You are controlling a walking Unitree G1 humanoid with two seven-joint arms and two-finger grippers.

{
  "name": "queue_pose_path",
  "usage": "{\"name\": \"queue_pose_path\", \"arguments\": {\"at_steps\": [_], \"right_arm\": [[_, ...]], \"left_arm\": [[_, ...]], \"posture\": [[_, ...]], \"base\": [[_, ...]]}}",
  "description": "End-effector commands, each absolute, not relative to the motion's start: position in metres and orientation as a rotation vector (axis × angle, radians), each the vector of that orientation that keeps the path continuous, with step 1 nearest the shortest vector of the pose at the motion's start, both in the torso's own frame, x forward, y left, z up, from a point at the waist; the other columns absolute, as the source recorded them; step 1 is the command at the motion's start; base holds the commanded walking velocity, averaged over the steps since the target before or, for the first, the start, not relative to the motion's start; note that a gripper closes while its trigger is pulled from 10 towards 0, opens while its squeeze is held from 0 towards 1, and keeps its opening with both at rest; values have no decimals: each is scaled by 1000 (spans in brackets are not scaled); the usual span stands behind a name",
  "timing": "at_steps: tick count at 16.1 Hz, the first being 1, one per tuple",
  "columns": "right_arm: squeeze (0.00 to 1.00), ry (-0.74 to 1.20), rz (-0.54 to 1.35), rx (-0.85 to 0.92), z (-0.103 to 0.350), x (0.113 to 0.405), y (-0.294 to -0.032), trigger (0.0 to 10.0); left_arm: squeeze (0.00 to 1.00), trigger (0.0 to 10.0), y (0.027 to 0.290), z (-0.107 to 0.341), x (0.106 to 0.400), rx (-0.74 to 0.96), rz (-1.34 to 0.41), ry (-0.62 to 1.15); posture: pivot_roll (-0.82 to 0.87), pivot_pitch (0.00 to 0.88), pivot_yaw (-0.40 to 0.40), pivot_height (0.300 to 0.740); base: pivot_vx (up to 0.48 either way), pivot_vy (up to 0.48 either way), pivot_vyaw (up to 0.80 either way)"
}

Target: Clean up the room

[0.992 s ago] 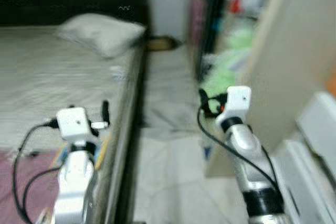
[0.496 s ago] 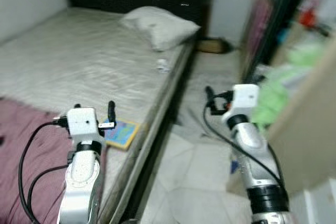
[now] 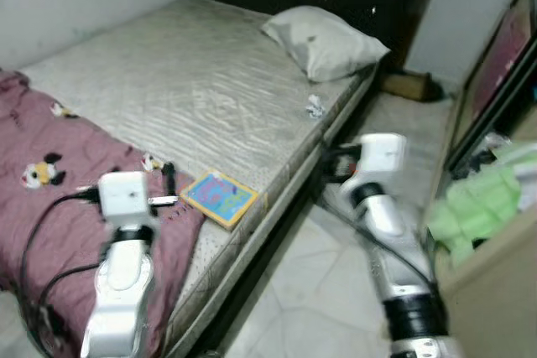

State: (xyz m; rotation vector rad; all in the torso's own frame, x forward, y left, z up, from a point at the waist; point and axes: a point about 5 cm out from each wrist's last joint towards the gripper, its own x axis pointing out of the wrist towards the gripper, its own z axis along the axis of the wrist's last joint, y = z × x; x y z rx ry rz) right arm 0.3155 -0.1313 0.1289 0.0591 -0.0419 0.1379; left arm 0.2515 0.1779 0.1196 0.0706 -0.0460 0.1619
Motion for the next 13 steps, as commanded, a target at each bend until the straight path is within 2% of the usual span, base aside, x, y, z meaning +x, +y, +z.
{"name": "queue_pose_path", "arguments": {"at_steps": [1,5,13], "right_arm": [[0,-48,112,45,129,315,-142,10000],[0,-12,91,18,119,303,-157,10000],[0,-28,139,70,124,308,-144,10000]], "left_arm": [[0,10000,179,119,248,66,175,-40],[0,10000,190,113,235,55,216,-8],[0,10000,188,115,238,72,192,-17]], "posture": [[-42,0,-15,740],[-41,6,-16,740],[-37,0,-14,740]], "base": [[0,0,794],[0,0,794],[0,0,794]]}}
